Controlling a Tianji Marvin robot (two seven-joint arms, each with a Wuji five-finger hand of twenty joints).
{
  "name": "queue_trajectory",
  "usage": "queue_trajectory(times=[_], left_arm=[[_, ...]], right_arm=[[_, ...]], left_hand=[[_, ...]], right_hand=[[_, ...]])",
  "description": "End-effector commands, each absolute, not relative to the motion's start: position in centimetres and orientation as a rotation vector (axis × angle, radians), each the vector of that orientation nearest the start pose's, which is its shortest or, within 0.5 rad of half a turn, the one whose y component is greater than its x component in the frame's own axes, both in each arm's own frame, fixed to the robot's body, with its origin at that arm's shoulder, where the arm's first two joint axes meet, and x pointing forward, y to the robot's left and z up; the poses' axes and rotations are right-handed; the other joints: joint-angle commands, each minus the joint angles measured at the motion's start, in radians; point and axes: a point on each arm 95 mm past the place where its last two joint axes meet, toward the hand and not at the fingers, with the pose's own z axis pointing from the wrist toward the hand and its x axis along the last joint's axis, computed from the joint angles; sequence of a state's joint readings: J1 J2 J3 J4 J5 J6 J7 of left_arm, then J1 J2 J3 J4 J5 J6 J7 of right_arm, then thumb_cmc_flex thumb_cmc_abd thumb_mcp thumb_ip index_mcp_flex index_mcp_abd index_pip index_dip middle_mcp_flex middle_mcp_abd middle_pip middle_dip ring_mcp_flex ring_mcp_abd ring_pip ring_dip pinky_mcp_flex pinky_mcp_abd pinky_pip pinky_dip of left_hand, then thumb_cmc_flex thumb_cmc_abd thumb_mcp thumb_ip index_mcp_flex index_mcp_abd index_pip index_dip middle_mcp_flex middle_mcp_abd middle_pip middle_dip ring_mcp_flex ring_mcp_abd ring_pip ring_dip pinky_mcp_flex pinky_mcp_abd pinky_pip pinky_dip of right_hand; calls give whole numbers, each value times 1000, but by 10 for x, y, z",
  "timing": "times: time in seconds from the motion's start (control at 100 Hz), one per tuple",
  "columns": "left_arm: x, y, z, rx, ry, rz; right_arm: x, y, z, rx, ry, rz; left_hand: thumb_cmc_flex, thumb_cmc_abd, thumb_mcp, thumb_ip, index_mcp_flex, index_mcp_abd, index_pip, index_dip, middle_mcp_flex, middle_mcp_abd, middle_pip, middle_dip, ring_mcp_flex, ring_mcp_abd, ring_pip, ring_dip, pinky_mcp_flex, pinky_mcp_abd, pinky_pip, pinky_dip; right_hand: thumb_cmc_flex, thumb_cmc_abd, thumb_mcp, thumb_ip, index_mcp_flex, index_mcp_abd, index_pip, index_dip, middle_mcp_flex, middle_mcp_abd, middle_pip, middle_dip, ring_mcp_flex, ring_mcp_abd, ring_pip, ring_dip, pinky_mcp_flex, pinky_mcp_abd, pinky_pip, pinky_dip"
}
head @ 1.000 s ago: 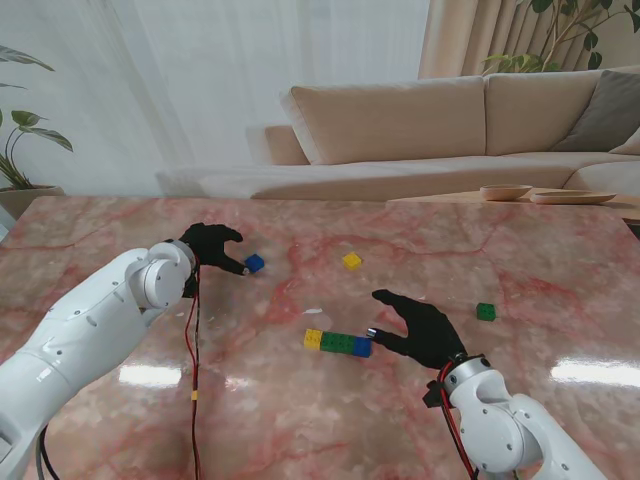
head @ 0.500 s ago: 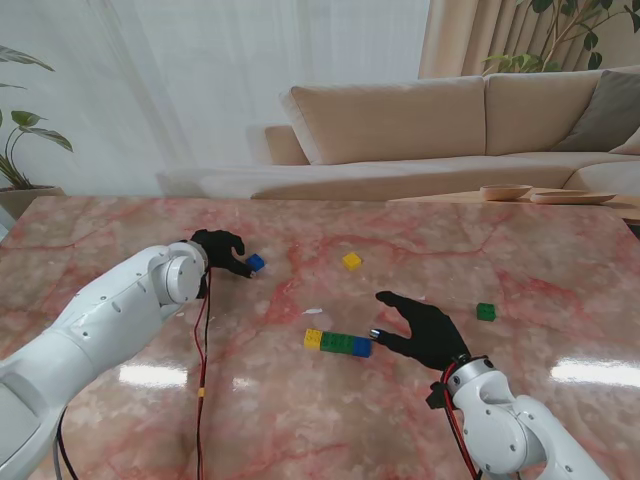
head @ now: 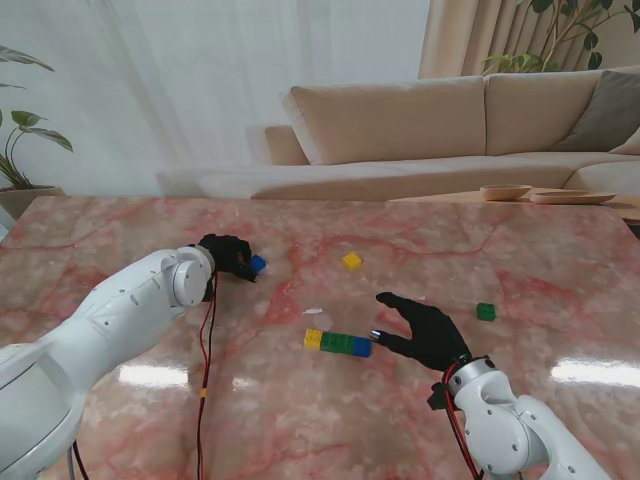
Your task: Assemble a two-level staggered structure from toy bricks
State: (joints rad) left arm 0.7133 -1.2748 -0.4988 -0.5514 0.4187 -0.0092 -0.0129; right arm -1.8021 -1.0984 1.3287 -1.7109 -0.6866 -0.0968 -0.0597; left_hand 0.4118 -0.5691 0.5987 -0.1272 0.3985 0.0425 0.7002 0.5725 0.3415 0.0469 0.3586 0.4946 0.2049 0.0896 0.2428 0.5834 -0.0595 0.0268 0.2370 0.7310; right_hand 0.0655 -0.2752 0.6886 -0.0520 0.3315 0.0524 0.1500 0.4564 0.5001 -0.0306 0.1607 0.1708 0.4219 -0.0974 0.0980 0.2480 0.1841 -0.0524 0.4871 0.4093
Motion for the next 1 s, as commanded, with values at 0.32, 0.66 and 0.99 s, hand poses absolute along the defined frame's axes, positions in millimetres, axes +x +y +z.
queue_trajectory(times=[0.32,0.66,0.99], left_arm=[[582,-11,-362,-1524,1623,-1207],[582,-15,-370,-1501,1650,-1203],[580,-22,-375,-1487,1656,-1228]], right_arm=[[338,-17,-350,-2133,-1804,-2278],[338,-17,-350,-2134,-1804,-2267],[337,-17,-350,-2140,-1803,-2264]], left_hand=[[22,-18,54,12,-69,-48,99,77,15,-18,52,27,-24,11,39,25,-22,-2,-25,32],[76,-25,159,17,-59,-82,191,159,41,-19,75,36,-14,14,59,29,-19,-2,-12,42],[103,-19,224,17,-16,-125,256,195,88,-27,105,45,2,10,82,32,-12,-2,10,41]], right_hand=[[5,-11,9,15,19,-23,8,-12,1,-16,5,14,2,0,1,-5,-2,-14,15,-14],[5,-10,8,16,19,-24,8,-13,2,-15,5,14,2,0,1,-6,-1,-14,16,-14],[6,-11,8,16,18,-25,8,-13,2,-16,5,14,3,0,1,-5,0,-15,16,-14]])
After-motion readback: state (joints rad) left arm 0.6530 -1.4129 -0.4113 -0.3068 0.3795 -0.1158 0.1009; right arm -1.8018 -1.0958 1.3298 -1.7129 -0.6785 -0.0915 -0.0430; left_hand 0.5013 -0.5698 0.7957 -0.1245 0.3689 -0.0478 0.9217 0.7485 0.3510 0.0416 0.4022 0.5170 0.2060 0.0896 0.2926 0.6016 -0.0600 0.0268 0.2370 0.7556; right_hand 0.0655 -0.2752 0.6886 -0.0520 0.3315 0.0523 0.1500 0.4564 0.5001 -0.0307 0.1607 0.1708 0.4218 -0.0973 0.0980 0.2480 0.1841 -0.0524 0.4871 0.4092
